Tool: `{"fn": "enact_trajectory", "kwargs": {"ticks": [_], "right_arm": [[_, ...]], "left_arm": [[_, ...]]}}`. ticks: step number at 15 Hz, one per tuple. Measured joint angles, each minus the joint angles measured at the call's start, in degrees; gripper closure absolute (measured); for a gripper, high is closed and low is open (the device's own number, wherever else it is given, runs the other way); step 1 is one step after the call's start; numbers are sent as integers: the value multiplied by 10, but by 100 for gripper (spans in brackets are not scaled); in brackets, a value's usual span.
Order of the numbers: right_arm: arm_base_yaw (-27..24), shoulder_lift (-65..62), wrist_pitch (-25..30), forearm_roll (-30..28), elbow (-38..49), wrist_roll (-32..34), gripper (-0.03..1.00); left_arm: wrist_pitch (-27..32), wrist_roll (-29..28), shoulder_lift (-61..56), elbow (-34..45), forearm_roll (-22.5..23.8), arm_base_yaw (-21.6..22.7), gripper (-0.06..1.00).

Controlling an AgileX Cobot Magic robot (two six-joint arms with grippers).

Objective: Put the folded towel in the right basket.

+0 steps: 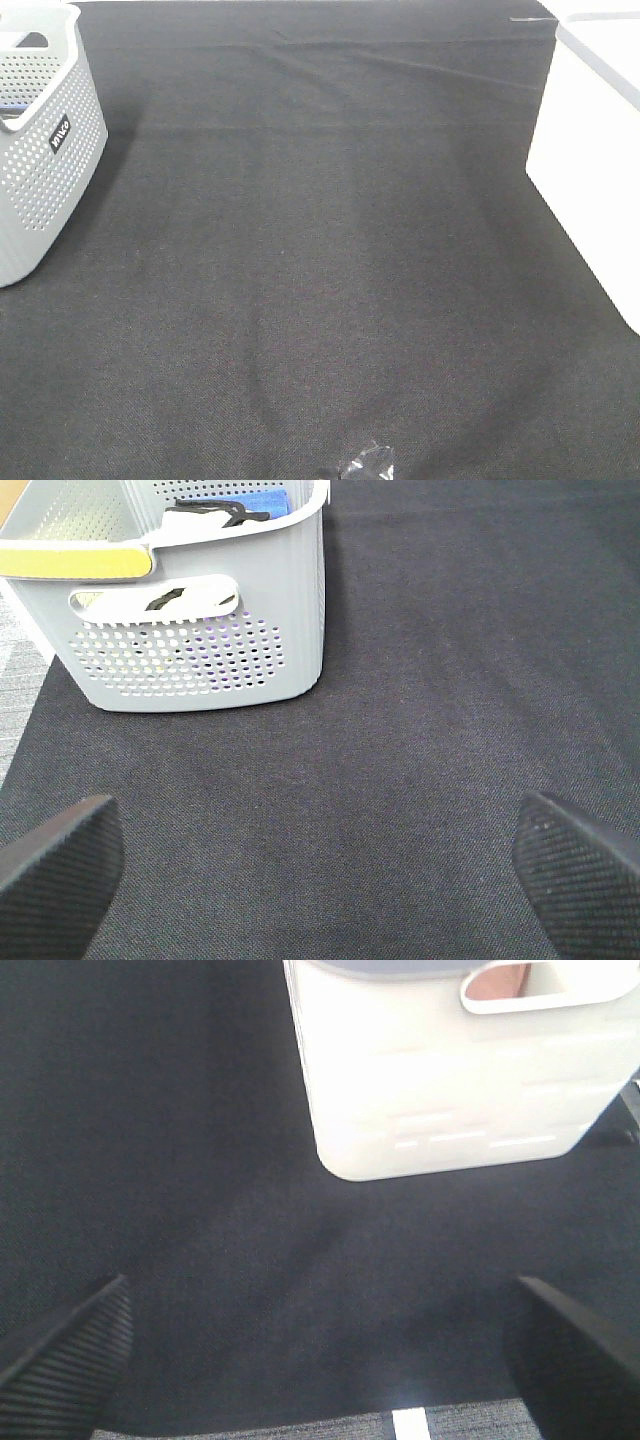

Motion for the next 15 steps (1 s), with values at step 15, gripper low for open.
{"fn": "enact_trajectory", "kwargs": {"ticks": [15], "right_arm": [[0, 0, -1, -1, 0, 9, 0]], "left_arm": [[0, 0, 0, 0, 0, 0, -4]]}}
